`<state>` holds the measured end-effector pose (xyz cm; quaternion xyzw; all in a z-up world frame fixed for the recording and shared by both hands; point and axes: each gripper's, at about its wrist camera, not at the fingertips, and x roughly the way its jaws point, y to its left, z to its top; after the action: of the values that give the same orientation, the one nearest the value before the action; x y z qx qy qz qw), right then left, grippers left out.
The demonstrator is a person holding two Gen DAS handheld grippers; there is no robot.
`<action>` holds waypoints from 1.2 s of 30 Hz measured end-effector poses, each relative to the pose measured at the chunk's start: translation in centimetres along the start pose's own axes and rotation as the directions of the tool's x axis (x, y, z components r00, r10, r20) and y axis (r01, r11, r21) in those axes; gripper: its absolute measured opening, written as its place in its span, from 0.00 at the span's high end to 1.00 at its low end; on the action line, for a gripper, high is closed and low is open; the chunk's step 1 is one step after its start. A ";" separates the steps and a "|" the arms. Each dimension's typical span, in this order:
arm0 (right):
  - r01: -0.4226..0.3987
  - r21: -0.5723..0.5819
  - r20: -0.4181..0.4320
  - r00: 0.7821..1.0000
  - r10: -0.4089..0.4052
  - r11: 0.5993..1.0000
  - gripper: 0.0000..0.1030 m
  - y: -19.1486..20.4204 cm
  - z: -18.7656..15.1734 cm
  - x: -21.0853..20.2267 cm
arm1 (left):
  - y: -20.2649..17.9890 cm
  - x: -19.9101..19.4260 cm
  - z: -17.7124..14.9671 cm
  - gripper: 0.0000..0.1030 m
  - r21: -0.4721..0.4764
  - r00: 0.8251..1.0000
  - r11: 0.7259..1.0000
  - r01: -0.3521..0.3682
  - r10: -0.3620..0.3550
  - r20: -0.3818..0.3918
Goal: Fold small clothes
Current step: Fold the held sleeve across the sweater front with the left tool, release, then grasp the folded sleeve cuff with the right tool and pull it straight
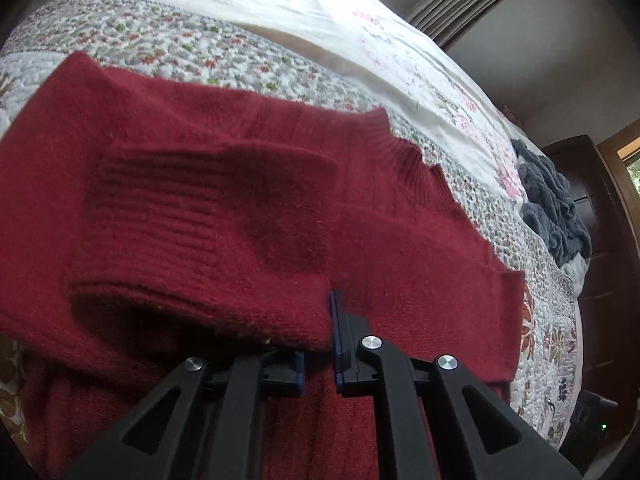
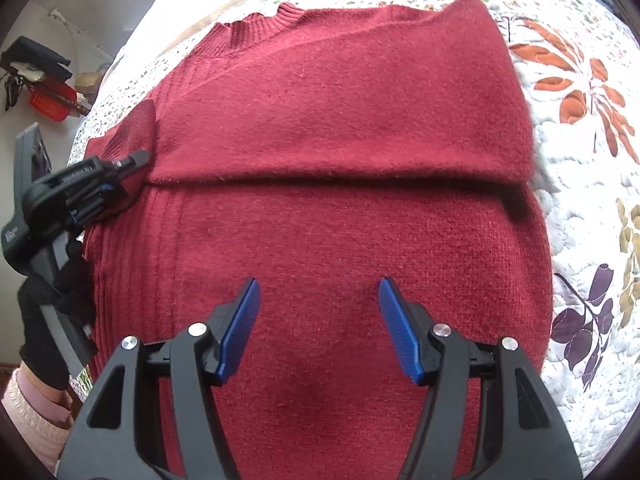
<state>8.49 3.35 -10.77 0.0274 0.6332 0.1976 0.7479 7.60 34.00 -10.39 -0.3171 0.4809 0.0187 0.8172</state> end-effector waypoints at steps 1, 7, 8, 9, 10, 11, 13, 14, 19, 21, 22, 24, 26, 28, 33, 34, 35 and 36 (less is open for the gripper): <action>-0.001 0.003 -0.003 1.000 0.001 1.000 0.40 -0.1 0.1 0.0 | 0.0 -0.2 -0.1 0.90 0.004 1.000 1.000 0.003 -0.002 -0.001; -0.016 -0.009 0.005 1.000 0.016 1.000 0.40 0.9 1.3 -0.5 | 0.4 -5.6 -1.0 0.77 0.043 0.998 0.997 0.061 -0.060 -0.023; -0.029 -0.018 0.010 1.000 0.030 0.999 0.40 1.4 1.8 -0.7 | 0.6 -6.7 -1.1 0.76 0.058 0.998 0.997 0.057 -0.056 -0.015; -0.041 -0.030 0.017 0.999 0.041 0.999 0.40 2.1 2.4 -0.9 | 0.9 -7.7 -1.1 0.76 0.069 0.999 0.996 0.050 -0.050 -0.005; -0.050 -0.041 0.023 0.998 0.051 0.998 0.40 2.8 2.9 -0.9 | 1.6 -9.4 -0.9 0.74 0.081 0.999 0.996 0.036 -0.037 0.015; -0.062 -0.051 0.027 0.998 0.064 0.997 0.40 3.5 3.4 -1.0 | 2.2 -10.3 -0.6 0.73 0.081 0.999 0.996 0.022 -0.025 0.032; -0.110 -0.066 0.026 0.993 0.112 0.992 0.40 5.4 4.9 -0.8 | 3.8 -12.0 0.6 0.71 0.072 0.996 0.997 -0.041 0.036 0.076; -0.132 -0.070 0.022 0.991 0.134 0.989 0.40 6.2 5.5 -0.5 | 4.6 -12.4 1.3 0.71 0.066 0.993 0.995 -0.079 0.073 0.093; -0.201 -0.108 -0.018 0.980 0.201 0.974 0.40 11.2 8.6 1.6 | 8.9 -11.0 4.6 0.72 -0.022 0.962 0.967 -0.252 0.253 0.102; -0.236 -0.112 -0.037 0.972 0.233 0.965 0.40 13.0 9.8 2.7 | 9.8 -9.4 4.9 0.72 -0.019 0.959 0.961 -0.275 0.275 0.067; -0.249 -0.106 -0.048 0.968 0.245 0.963 0.40 13.6 10.3 3.3 | 10.4 -8.3 4.8 0.72 -0.010 0.956 0.957 -0.291 0.291 0.040; -0.268 -0.095 -0.069 0.963 0.262 0.959 0.40 14.6 11.3 4.4 | 11.1 -7.1 4.3 0.72 0.007 0.952 0.953 -0.304 0.304 0.025; -0.270 -0.092 -0.095 0.961 0.261 0.958 0.40 15.7 12.0 5.9 | 11.1 -6.8 4.2 0.72 0.029 0.953 0.953 -0.302 0.301 0.035; -0.258 -0.092 -0.118 0.962 0.247 0.962 0.40 16.4 12.4 7.1 | 11.2 -7.4 4.2 0.72 0.017 0.961 0.961 -0.276 0.275 0.033; -0.296 -0.059 -0.177 0.943 0.282 0.953 0.40 17.2 12.3 9.1 | 12.3 -10.9 4.4 0.72 -0.067 0.972 0.974 -0.218 0.222 0.071; -0.296 -0.058 -0.183 0.942 0.281 0.953 0.48 17.5 12.2 9.3 | 12.4 -11.3 4.4 0.72 -0.071 0.972 0.974 -0.216 0.221 0.078; -0.298 -0.064 -0.186 0.941 0.282 0.952 0.54 17.7 12.1 9.4 | 12.6 -11.6 4.5 0.72 -0.076 0.972 0.974 -0.213 0.219 0.083; -0.301 -0.071 -0.189 0.940 0.284 0.951 0.66 17.9 12.2 9.6 | 12.7 -11.9 4.4 0.72 -0.079 0.972 0.974 -0.212 0.219 0.085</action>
<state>16.64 25.56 -12.09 0.0667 0.6752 0.3394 0.6515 0.41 49.78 -5.78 -0.2902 0.4728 0.1389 0.8204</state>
